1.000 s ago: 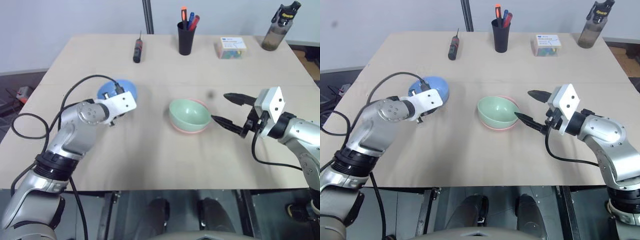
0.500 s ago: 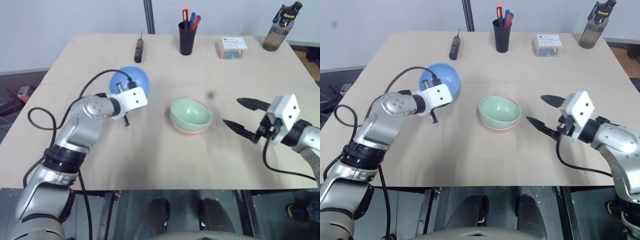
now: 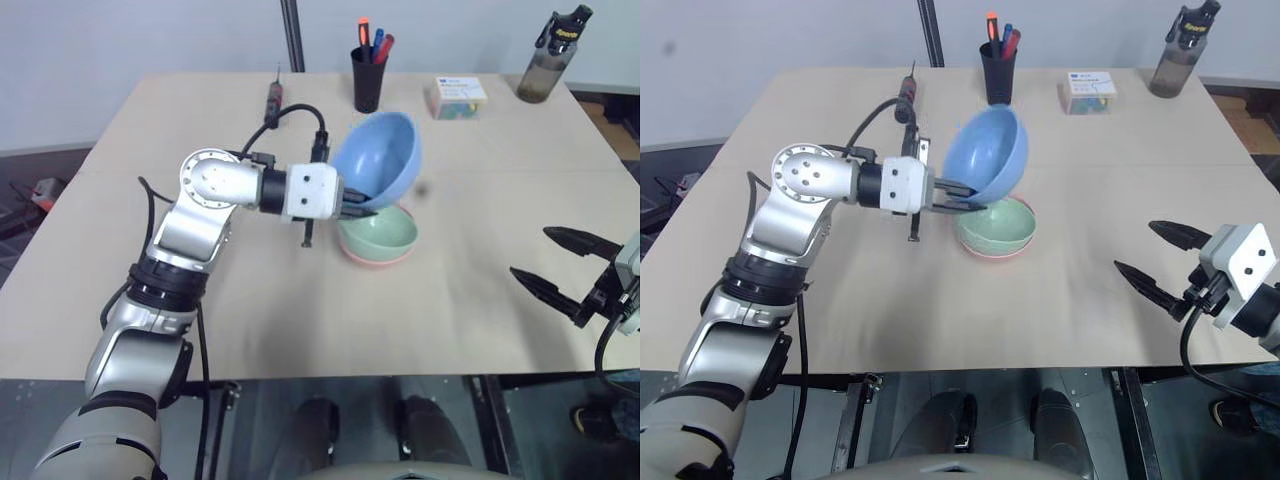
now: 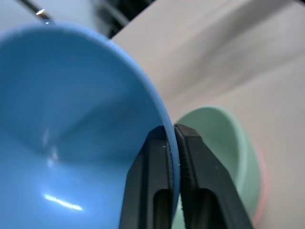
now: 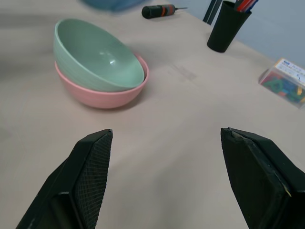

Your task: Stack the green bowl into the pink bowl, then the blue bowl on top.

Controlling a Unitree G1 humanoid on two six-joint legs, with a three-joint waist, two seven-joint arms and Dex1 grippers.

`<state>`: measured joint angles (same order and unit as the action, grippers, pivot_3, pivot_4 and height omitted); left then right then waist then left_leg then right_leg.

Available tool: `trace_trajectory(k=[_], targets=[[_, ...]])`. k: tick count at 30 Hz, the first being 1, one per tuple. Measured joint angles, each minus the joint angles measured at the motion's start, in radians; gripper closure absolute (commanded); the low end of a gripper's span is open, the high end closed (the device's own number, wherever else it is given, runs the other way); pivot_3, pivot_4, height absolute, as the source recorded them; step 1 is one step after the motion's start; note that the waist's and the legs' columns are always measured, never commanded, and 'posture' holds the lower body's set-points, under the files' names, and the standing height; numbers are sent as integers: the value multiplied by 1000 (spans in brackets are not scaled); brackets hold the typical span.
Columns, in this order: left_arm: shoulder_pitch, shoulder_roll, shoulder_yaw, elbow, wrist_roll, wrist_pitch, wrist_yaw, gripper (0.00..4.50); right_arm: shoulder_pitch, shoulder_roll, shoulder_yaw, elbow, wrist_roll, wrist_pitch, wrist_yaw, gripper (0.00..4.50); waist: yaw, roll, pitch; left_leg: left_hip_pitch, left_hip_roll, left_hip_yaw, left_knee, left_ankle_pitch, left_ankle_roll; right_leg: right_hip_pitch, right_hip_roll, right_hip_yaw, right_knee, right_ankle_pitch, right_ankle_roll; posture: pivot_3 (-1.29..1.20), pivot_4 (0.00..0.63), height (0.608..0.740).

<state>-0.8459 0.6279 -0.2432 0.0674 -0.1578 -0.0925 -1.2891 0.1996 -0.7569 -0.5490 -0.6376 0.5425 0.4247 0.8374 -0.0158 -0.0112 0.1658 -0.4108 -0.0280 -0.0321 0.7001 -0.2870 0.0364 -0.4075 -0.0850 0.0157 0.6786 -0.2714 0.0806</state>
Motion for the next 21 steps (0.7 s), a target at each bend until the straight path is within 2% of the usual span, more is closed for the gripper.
trace_trajectory(k=[1,3,9,13,15,18,21], targets=[[0,-3,0,7,1,-8,3,2384,-3,1,8,-5,0,0,-5,706,1,0,0,0,0,0,0,0,0,0,0,0,0,0,0,0,150,740],[-1,-10,1,17,13,-13,19,1698,-12,1,25,-11,1,0,-13,706,3,0,0,-1,0,-1,1,0,1,0,0,0,0,0,0,0,150,740],[25,18,49,-5,14,59,81,1698,-27,-8,52,-6,11,-1,-3,706,1,0,0,-1,1,-1,2,0,1,0,0,-1,0,0,0,0,150,740],[122,-9,197,-54,-42,127,236,1698,-17,-31,51,42,11,-6,38,706,2,0,0,-1,2,-2,2,0,1,0,0,-1,0,0,0,0,150,740],[188,34,242,-84,-65,199,257,1174,-2,-48,46,68,11,-13,65,706,-1,0,0,-1,2,-1,1,0,1,0,0,-1,0,0,0,0,150,740],[318,73,312,-116,-193,322,211,12,17,-67,22,113,11,-17,99,706,2,0,0,-1,3,-1,2,0,1,0,0,-1,0,0,0,0,150,740],[404,89,361,-148,-251,380,213,12,18,-90,14,142,11,-21,127,706,7,0,0,-1,3,-2,2,0,1,1,-1,-2,0,0,0,0,150,740]])
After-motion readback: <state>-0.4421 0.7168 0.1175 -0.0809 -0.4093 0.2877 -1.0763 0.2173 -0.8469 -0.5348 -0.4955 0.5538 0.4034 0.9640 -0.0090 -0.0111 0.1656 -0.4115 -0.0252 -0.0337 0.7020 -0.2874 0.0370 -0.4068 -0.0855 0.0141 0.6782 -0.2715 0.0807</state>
